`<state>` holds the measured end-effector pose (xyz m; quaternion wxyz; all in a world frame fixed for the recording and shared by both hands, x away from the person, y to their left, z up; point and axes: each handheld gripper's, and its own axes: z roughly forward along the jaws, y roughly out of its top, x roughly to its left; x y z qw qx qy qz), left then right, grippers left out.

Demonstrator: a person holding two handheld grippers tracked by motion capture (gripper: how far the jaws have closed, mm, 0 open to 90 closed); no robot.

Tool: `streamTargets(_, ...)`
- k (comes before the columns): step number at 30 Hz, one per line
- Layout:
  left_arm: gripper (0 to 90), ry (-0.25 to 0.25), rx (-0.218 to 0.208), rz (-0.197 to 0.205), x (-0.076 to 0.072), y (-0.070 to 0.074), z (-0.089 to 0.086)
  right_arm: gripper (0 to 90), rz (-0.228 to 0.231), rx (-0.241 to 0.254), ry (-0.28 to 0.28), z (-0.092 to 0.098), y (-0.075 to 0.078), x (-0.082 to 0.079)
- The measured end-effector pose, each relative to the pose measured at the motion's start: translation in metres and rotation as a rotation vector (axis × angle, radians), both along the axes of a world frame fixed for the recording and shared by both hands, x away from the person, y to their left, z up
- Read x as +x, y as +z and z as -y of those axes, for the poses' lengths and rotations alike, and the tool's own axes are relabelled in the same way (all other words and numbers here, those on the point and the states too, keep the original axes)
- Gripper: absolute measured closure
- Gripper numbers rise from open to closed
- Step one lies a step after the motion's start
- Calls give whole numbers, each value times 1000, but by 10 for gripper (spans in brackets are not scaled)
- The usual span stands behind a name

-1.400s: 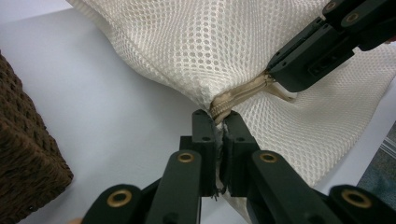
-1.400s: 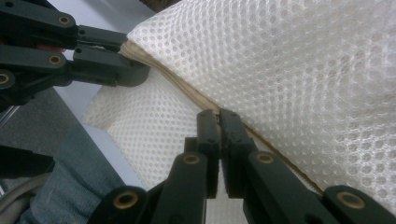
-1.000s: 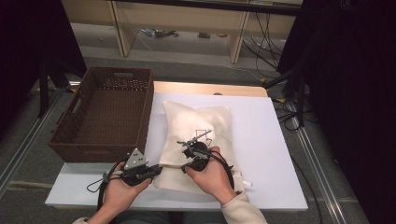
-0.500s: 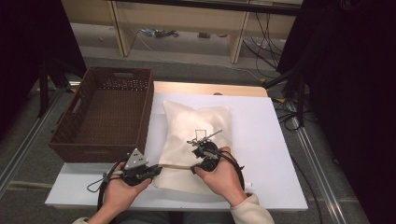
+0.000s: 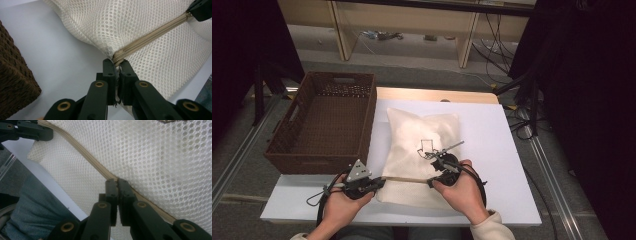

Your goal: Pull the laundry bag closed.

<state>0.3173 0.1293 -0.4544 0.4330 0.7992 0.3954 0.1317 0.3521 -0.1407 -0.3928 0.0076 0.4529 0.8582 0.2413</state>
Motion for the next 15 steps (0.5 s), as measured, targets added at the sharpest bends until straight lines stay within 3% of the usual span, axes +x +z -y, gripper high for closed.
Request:
streamTargets(4, 846, 14, -15, -6, 0, -2, 1, 887, -13, -5, 3, 4, 1, 0)
streamTargets(5, 846, 16, -11, -6, 0, -2, 1, 887, -26, -18, -19, 4, 1, -2)
streamTargets(9, 846, 9, 12, -4, 1, -2, 0, 887, -5, -23, -26, 13, 3, -2)
streamTargets(10, 846, 20, -6, -7, 1, -2, 1, 887, -6, -25, -29, 15, 3, -3)
streamTargets(15, 846, 9, 11, -13, 2, -3, 0, 887, -15, -14, -50, 25, 5, -4)
